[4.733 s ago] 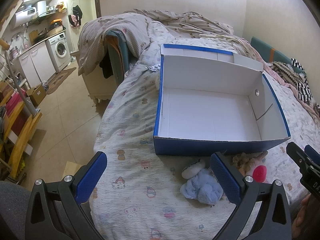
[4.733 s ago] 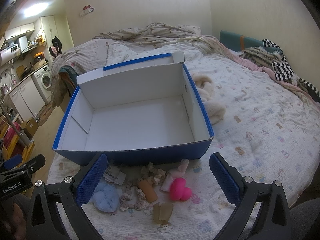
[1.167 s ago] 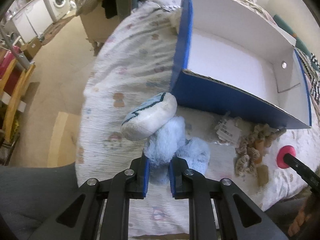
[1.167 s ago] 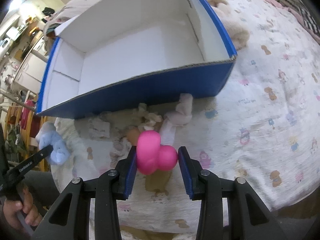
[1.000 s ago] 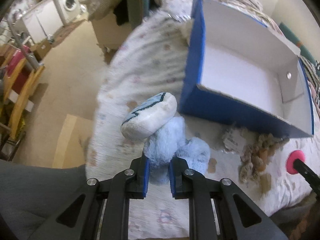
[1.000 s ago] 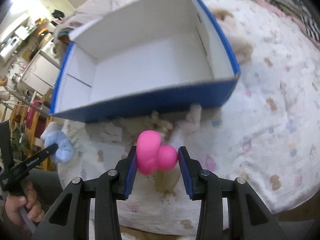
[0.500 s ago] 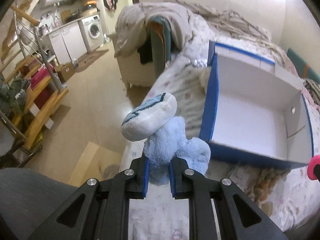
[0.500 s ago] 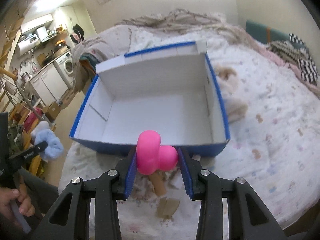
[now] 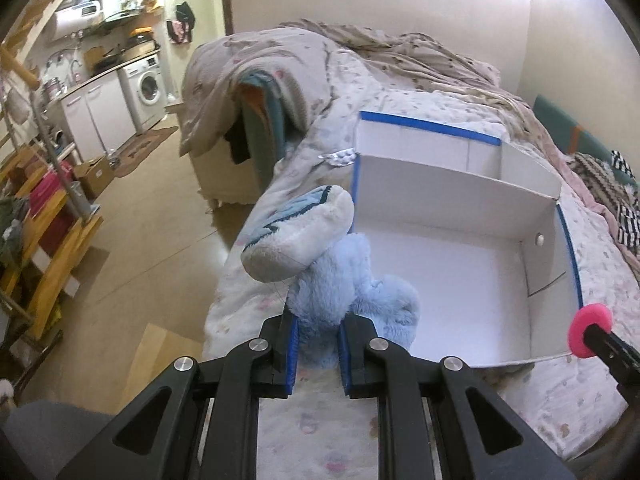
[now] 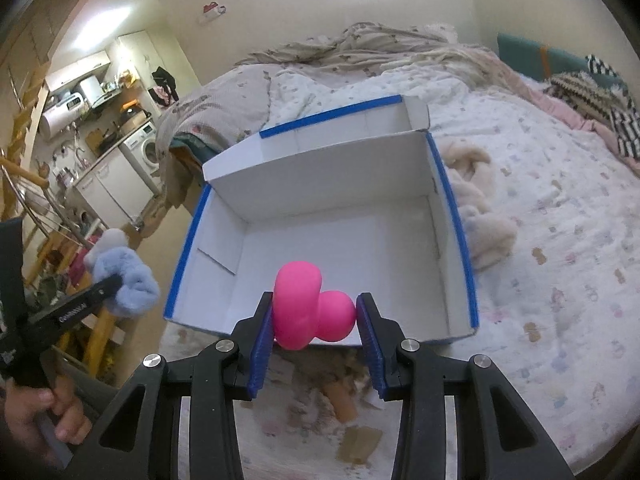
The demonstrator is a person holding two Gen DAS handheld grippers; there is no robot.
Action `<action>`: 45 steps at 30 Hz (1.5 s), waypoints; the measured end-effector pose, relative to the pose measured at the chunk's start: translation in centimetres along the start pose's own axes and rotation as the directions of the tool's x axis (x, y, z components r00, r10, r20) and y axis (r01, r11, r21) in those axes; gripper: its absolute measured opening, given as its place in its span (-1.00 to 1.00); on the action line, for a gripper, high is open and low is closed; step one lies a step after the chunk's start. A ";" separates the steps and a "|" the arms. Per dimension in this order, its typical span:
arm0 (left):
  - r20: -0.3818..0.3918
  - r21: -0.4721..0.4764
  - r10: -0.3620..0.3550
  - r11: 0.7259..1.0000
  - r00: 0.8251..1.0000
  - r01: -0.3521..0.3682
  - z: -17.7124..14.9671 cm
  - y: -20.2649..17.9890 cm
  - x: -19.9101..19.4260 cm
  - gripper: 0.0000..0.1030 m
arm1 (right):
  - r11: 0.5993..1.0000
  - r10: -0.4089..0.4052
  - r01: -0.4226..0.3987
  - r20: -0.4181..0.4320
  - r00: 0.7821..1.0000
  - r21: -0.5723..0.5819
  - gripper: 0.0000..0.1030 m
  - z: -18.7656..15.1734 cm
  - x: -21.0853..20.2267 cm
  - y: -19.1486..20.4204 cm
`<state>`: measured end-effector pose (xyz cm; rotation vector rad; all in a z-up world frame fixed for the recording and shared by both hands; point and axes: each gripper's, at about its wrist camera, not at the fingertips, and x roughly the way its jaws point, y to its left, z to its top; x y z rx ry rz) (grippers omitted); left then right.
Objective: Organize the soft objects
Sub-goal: 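Carry the pink duck and blue plush over the box with both tools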
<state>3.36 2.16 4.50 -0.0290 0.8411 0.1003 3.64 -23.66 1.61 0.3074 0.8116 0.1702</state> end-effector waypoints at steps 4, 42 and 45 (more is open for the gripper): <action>0.004 0.035 -0.025 0.999 1.000 0.025 1.7 -1.7 0.6 -0.71 | 1.000 0.026 -0.026 -0.012 1.000 0.008 -0.18 1.3 0.9 -0.1; -0.151 0.200 -0.093 0.972 0.984 0.123 2.2 -9.5 13.2 -0.70 | 0.999 -0.035 0.037 -0.223 0.974 0.005 -0.17 1.6 12.0 -1.3; -0.170 0.192 -0.094 0.973 0.981 0.127 2.1 -9.5 13.8 -0.70 | 0.999 -0.049 0.049 -0.242 0.969 -0.007 -0.17 1.4 12.4 -1.5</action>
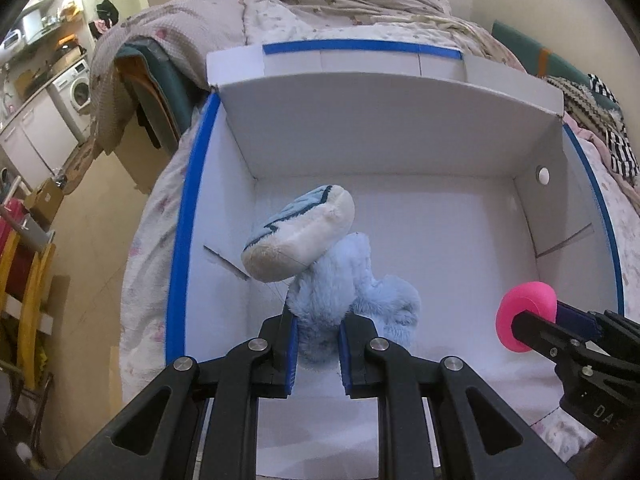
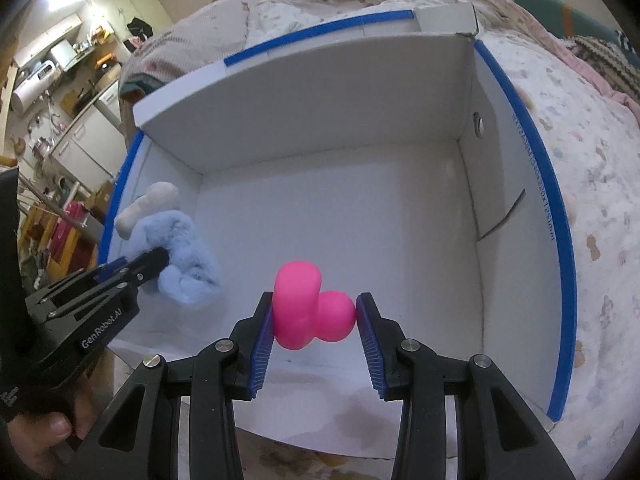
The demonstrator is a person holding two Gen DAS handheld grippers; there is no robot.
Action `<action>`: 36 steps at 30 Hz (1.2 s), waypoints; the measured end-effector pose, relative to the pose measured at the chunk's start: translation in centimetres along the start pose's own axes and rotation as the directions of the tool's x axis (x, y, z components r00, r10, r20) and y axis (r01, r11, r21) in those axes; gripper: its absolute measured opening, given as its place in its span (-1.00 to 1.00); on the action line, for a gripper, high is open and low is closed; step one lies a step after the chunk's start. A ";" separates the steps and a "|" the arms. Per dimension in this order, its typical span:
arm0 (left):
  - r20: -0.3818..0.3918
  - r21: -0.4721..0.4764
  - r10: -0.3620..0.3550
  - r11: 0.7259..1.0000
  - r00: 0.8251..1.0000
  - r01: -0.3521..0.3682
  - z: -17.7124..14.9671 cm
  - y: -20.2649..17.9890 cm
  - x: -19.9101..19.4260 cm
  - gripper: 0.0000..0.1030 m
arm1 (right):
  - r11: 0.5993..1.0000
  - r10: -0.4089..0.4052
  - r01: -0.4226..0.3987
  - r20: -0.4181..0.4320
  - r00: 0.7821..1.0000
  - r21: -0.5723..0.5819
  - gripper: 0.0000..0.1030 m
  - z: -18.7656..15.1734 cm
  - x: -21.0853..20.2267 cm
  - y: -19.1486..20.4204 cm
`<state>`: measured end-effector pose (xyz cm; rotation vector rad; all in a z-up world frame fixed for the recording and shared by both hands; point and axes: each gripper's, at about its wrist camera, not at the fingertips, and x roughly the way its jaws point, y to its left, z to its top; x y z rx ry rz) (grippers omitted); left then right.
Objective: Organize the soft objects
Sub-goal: 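Carry the pink duck and blue plush over the box with both tools, then open both tools to drop the duck and plush into the box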
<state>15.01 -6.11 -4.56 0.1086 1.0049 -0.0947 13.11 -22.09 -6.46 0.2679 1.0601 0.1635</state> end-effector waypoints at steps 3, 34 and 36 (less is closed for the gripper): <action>-0.016 0.008 -0.006 1.000 1.000 0.007 -0.1 -0.2 0.5 -0.70 | 1.000 -0.010 0.010 -0.023 1.000 0.010 -0.17 -0.2 0.4 -0.4; -0.003 0.037 0.021 0.999 1.000 -0.021 -0.8 -0.8 0.3 0.12 | 0.999 0.008 -0.009 0.032 0.999 0.035 0.42 0.2 -0.6 -0.7; 0.006 0.031 0.023 0.999 1.000 -0.024 -0.7 -0.6 0.0 0.17 | 0.999 0.011 -0.013 0.052 0.999 0.042 0.60 0.3 -1.1 -0.7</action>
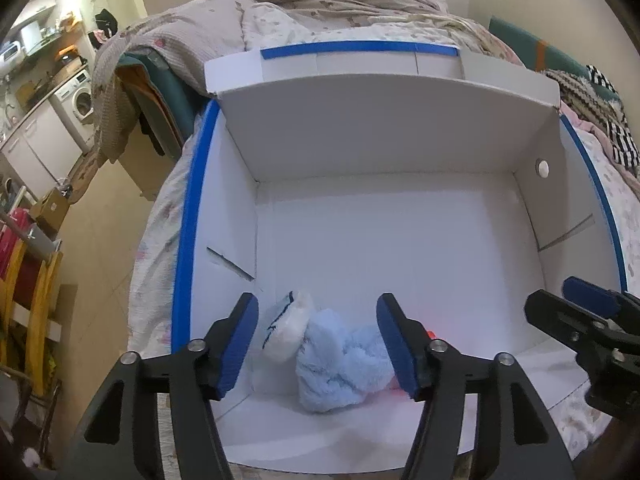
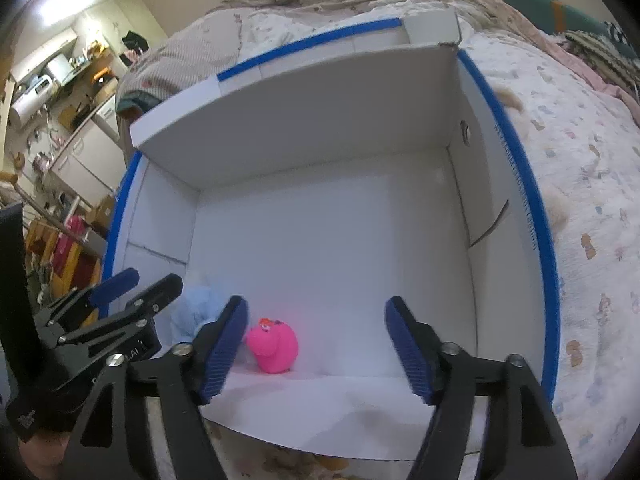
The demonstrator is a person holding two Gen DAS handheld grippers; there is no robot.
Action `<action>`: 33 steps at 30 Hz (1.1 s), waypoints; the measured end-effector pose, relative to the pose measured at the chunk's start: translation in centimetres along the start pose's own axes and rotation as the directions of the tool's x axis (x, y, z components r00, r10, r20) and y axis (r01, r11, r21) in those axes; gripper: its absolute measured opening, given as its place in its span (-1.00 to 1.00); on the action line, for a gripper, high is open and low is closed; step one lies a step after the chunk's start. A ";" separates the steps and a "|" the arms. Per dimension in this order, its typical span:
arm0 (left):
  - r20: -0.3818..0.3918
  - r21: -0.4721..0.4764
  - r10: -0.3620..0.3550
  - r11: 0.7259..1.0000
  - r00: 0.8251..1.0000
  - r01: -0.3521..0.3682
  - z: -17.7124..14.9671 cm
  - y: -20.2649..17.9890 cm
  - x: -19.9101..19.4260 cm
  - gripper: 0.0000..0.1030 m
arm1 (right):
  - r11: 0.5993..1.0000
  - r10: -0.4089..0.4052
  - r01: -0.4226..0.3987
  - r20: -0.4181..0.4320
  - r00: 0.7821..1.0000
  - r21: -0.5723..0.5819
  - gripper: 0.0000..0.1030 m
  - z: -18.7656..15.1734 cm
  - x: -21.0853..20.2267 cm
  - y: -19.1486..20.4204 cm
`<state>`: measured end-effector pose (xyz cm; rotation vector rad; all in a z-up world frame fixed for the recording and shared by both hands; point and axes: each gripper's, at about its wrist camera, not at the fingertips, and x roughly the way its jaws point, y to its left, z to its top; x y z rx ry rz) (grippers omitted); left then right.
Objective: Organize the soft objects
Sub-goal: 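Open both tools to drop the duck and plush into the box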
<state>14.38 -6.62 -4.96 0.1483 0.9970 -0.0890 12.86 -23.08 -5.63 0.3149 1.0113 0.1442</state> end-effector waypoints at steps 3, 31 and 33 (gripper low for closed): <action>0.013 -0.012 0.008 1.000 1.000 -0.008 0.1 0.3 -0.3 0.19 | 1.000 -0.011 0.011 0.042 0.999 0.006 1.00 0.2 -0.6 0.0; 0.080 -0.083 0.045 0.996 0.996 -0.038 0.4 1.9 -2.8 0.34 | 1.000 -0.016 0.019 0.165 0.986 -0.016 1.00 0.2 -2.5 0.3; 0.088 -0.094 0.043 0.995 0.995 -0.035 0.3 2.1 -3.2 0.34 | 1.000 -0.012 0.016 0.172 0.985 -0.026 1.00 -0.1 -2.9 0.4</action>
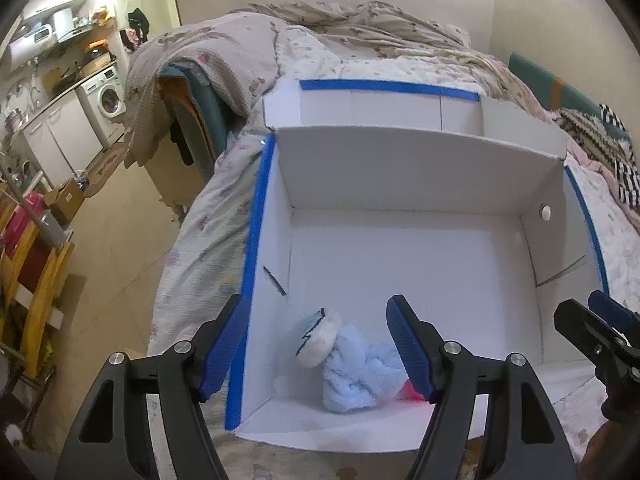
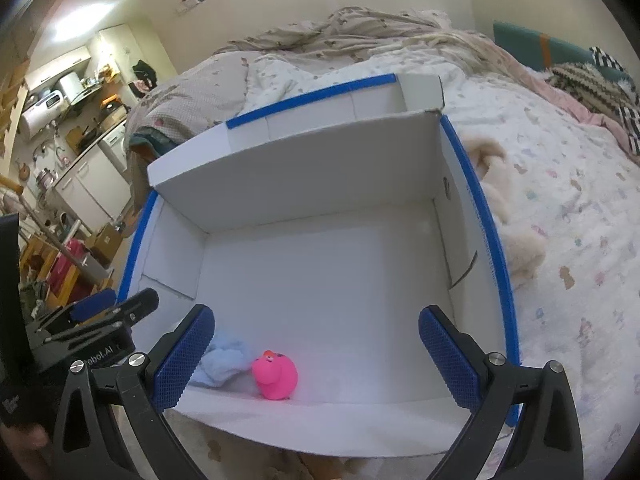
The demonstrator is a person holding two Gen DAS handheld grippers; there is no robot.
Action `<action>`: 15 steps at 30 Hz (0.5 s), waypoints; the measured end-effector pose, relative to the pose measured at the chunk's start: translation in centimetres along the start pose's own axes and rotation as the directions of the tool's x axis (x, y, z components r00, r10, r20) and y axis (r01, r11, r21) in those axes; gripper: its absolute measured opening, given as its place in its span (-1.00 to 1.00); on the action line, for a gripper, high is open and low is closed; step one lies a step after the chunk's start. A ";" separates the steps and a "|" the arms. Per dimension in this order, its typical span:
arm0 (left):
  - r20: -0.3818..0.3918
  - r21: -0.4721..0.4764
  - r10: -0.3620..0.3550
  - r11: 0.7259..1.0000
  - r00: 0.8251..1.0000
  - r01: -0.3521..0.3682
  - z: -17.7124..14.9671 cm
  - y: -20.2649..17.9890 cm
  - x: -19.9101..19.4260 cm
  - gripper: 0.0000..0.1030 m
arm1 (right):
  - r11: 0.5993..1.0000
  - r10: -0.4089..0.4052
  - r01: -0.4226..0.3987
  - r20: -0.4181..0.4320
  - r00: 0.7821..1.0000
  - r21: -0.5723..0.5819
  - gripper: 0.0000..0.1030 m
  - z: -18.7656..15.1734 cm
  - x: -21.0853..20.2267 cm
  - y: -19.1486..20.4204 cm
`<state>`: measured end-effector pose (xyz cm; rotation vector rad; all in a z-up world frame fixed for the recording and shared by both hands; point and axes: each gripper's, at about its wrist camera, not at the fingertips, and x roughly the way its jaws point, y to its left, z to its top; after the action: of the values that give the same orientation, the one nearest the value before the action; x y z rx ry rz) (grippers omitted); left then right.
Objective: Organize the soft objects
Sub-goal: 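Open both tools to drop the duck and plush into the box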
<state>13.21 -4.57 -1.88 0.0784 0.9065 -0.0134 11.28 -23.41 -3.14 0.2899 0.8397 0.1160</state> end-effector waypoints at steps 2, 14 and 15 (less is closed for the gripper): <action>0.012 -0.008 -0.002 1.000 1.000 0.002 -0.1 0.3 -0.7 0.34 | 1.000 0.011 -0.011 0.010 1.000 0.008 1.00 -0.1 -0.6 0.0; 0.043 -0.020 -0.010 1.000 0.999 0.011 -1.7 1.9 -4.2 0.34 | 1.000 0.000 0.001 0.039 0.999 -0.008 1.00 -1.7 -4.8 0.5; 0.038 -0.022 -0.016 1.000 0.999 0.016 -2.1 2.0 -4.4 0.34 | 1.000 -0.004 0.004 0.038 0.999 -0.012 1.00 -2.0 -5.2 0.4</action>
<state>8.97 -2.49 0.45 0.0498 0.8690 -0.0195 6.40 -23.72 -0.56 0.2778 0.8020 0.1118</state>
